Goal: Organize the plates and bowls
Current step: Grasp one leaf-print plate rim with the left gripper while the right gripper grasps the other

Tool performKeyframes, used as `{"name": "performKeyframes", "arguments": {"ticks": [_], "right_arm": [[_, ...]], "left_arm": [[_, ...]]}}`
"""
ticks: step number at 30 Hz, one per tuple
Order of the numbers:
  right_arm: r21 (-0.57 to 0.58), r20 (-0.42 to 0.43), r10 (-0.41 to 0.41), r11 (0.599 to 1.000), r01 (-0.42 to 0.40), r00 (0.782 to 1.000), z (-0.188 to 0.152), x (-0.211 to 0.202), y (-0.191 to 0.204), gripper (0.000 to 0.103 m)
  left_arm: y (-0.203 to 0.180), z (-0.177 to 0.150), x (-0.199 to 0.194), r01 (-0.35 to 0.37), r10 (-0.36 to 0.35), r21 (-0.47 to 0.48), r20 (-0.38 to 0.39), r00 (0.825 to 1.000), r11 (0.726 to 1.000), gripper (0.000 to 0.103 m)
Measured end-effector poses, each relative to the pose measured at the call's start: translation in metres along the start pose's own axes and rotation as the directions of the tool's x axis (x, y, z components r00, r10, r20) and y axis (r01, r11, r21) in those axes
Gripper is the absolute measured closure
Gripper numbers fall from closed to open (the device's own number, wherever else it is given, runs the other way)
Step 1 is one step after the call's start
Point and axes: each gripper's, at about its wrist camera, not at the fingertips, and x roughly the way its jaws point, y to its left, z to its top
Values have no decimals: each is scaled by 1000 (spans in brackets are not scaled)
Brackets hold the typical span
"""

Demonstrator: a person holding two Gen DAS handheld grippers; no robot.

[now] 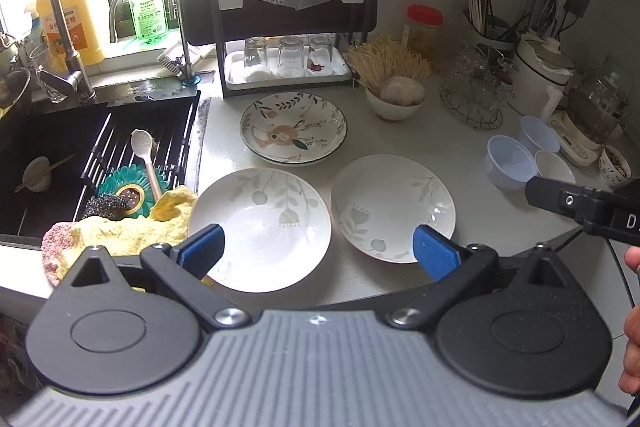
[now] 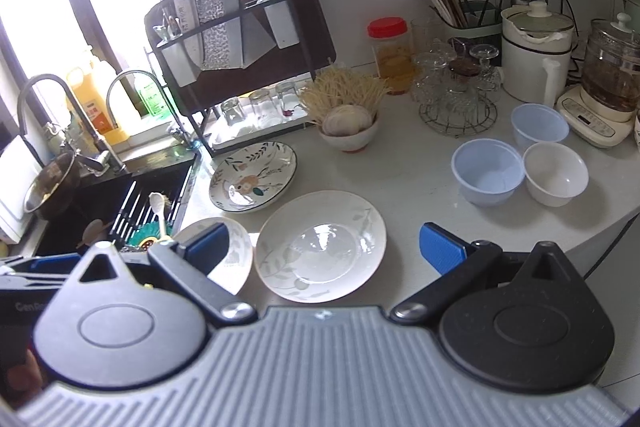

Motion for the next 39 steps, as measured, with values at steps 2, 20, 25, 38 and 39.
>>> {"name": "performKeyframes", "arguments": {"ticks": [2, 20, 25, 38, 39], "right_arm": [[6, -2, 1, 1000, -1, 1000, -1, 3, 8, 0], [-123, -89, 134, 982, -144, 987, 28, 75, 47, 0], [-201, -138, 214, 950, -239, 967, 49, 120, 57, 0], [-260, -362, 324, 865, -429, 874, 50, 219, 83, 11], [-255, -386, 328, 861, -441, 862, 50, 227, 84, 13]], "left_arm": [[9, -1, 0, 1, -1, -2, -6, 1000, 1000, 1], [70, 9, 54, -126, 112, -195, -80, 990, 973, 1], [84, 16, 88, -187, 155, -239, -149, 977, 953, 1], [108, 19, 158, -271, 194, -260, -286, 938, 927, 1], [109, 18, 162, -280, 198, -260, -301, 933, 924, 1]]}}
